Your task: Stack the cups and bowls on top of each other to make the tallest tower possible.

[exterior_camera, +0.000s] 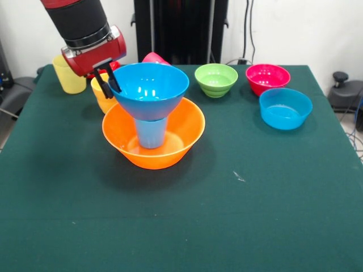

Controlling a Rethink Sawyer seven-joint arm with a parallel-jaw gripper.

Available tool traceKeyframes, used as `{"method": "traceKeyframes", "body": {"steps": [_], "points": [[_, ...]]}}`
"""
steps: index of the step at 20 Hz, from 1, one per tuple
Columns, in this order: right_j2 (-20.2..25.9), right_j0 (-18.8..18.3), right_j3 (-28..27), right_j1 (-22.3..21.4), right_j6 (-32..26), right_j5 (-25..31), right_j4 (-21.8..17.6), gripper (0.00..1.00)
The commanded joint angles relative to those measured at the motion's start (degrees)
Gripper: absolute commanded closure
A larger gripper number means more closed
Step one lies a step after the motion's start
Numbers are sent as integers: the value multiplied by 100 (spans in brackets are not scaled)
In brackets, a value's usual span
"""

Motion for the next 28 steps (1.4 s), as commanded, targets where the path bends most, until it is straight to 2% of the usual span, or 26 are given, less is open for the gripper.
{"method": "traceKeyframes", "body": {"steps": [1,28], "points": [[-484,240,82,407,-768,-404,-515,100],[-476,251,134,331,-786,-420,-530,100]]}}
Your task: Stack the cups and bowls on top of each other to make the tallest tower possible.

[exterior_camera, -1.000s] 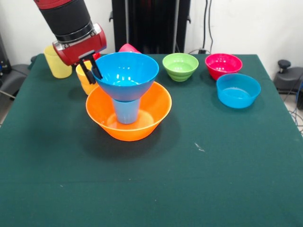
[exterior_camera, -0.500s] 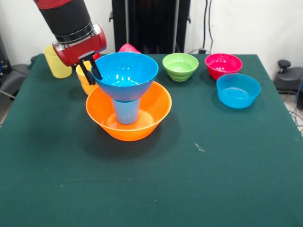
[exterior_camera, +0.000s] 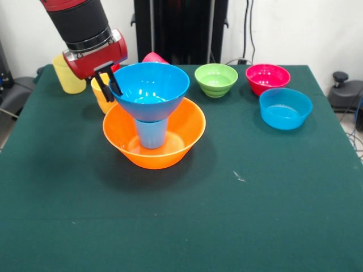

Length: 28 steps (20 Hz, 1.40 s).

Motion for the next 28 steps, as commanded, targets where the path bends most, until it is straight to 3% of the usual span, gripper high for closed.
{"method": "traceKeyframes", "body": {"steps": [1,24,25,28], "points": [[-480,251,144,279,-788,-257,-478,100],[-493,261,175,232,-781,-207,-488,100],[-492,258,169,238,-788,-201,-486,0],[-496,267,166,232,-785,-190,-492,0]]}}
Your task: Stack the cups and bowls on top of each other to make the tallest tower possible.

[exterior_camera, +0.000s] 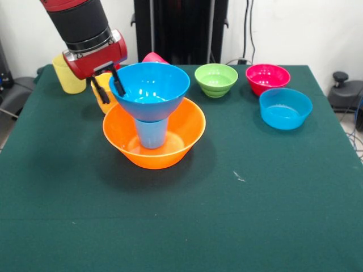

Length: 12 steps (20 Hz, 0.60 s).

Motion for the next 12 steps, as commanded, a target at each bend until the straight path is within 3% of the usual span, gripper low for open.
{"method": "traceKeyframes", "body": {"steps": [1,12], "points": [[-494,265,168,230,-783,-191,-466,0],[-498,285,165,196,-794,-136,-472,0]]}}
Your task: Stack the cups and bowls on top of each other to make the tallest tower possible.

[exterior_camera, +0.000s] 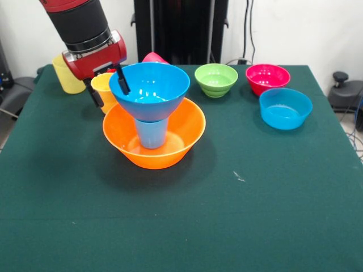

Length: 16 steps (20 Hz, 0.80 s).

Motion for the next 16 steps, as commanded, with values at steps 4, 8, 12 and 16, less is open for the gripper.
{"method": "traceKeyframes", "body": {"steps": [4,8,12,16], "points": [[-458,293,154,180,-740,-166,-407,0],[-439,310,171,117,-684,-144,-364,0],[-435,344,173,73,-615,-147,-338,0],[-415,371,146,22,-611,-85,-273,0]]}}
